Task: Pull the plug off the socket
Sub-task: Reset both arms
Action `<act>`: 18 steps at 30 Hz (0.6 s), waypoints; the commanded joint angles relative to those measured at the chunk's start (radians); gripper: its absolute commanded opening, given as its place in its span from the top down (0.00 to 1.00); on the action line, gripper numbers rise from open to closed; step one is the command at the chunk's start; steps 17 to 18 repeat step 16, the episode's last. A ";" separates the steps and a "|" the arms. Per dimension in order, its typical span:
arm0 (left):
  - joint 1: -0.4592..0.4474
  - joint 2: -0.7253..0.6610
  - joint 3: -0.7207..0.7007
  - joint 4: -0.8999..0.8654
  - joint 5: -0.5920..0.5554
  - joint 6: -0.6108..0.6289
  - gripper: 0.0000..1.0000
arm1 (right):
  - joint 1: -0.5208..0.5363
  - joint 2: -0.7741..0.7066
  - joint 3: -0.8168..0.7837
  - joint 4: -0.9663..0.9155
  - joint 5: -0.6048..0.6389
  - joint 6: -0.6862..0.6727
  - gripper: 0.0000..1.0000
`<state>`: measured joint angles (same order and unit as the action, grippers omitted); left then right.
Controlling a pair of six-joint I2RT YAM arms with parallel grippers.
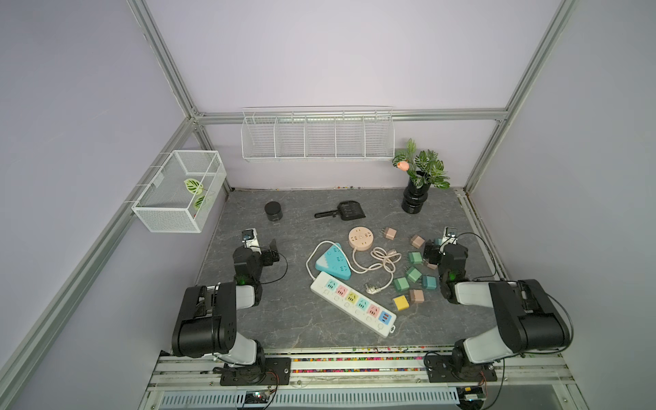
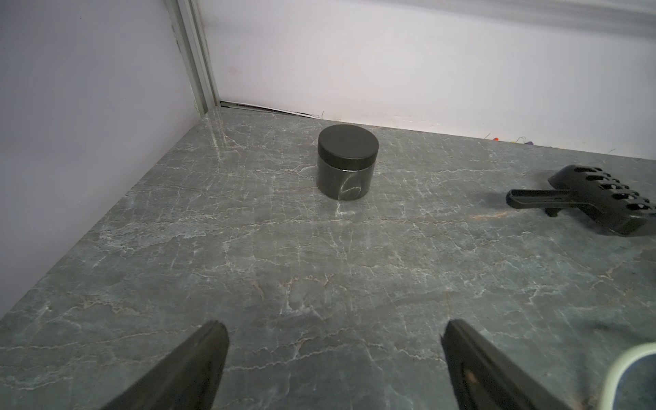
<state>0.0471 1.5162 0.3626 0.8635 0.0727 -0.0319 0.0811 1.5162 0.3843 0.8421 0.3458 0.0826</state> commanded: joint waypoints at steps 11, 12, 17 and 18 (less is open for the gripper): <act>-0.004 -0.010 0.012 0.013 0.009 0.011 0.00 | 0.009 -0.010 -0.067 0.109 0.010 -0.019 0.01; -0.003 -0.010 0.012 0.013 0.008 0.012 0.00 | 0.008 -0.009 -0.054 0.084 0.014 -0.016 0.01; -0.009 -0.012 -0.003 0.043 0.011 0.022 0.00 | 0.009 -0.005 -0.033 0.052 0.013 -0.016 0.01; -0.009 -0.012 -0.003 0.043 0.011 0.022 0.00 | 0.009 -0.005 -0.033 0.052 0.013 -0.016 0.01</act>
